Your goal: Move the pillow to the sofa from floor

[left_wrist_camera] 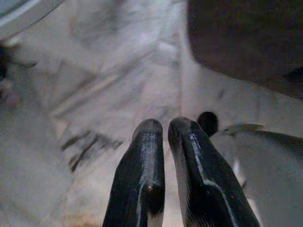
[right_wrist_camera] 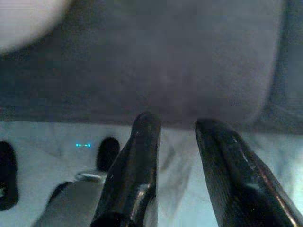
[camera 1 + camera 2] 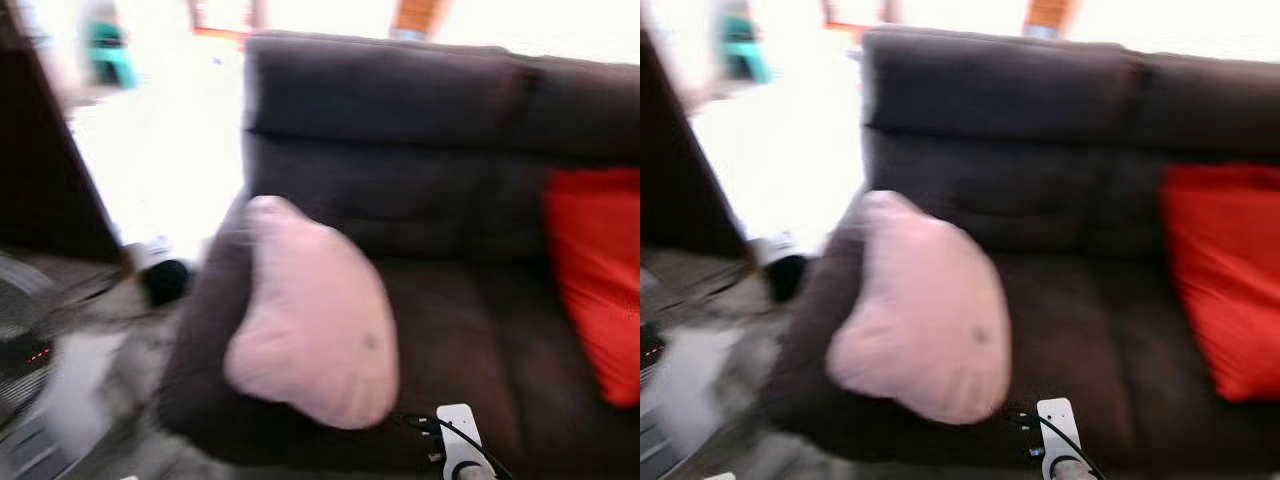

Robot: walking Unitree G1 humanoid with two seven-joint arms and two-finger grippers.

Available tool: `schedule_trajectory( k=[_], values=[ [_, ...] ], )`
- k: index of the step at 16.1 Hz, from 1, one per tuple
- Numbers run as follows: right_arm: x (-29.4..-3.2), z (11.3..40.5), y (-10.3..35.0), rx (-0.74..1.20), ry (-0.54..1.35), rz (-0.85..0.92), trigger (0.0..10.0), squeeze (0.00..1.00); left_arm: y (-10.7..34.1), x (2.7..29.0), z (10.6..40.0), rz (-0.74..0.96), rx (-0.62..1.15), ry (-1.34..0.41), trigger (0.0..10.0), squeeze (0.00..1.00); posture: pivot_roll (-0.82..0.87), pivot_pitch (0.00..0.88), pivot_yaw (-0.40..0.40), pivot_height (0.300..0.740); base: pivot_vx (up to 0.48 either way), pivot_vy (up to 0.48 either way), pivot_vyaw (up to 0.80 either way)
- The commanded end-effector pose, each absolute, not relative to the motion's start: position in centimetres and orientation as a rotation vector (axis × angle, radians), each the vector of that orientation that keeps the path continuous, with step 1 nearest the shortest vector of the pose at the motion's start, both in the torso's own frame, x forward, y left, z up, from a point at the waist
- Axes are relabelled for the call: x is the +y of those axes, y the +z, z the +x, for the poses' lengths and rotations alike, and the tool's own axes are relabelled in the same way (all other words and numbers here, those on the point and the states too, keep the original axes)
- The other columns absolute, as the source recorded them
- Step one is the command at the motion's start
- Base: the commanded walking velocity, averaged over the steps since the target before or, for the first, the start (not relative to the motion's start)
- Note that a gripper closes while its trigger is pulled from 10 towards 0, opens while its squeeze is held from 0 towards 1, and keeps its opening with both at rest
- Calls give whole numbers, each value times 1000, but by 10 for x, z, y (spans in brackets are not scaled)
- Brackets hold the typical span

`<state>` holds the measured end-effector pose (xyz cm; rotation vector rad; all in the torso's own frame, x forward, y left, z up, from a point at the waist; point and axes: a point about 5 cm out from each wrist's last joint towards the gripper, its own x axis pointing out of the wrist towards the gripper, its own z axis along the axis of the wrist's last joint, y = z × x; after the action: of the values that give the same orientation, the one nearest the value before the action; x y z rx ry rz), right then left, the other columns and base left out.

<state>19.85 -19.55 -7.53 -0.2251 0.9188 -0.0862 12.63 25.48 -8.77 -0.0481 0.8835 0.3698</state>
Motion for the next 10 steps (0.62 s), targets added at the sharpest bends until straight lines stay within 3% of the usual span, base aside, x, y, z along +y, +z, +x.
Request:
schedule_trajectory(
  k=[1,3,10],
  values=[
    [-199,197,-76,931,-103,-224,10000,0,-91,249,123,-36,903,344,10000,0,212,92,-57,740,0,0,-625],
    [-199,197,-76,931,-92,-228,10000,0,-91,247,124,-27,903,331,10000,0,209,83,-56,740,0,0,-569],
    [-196,196,-77,927,-67,-217,10000,0,-91,243,126,9,900,305,10000,0,212,66,-58,723,0,-44,0]
  ],
)
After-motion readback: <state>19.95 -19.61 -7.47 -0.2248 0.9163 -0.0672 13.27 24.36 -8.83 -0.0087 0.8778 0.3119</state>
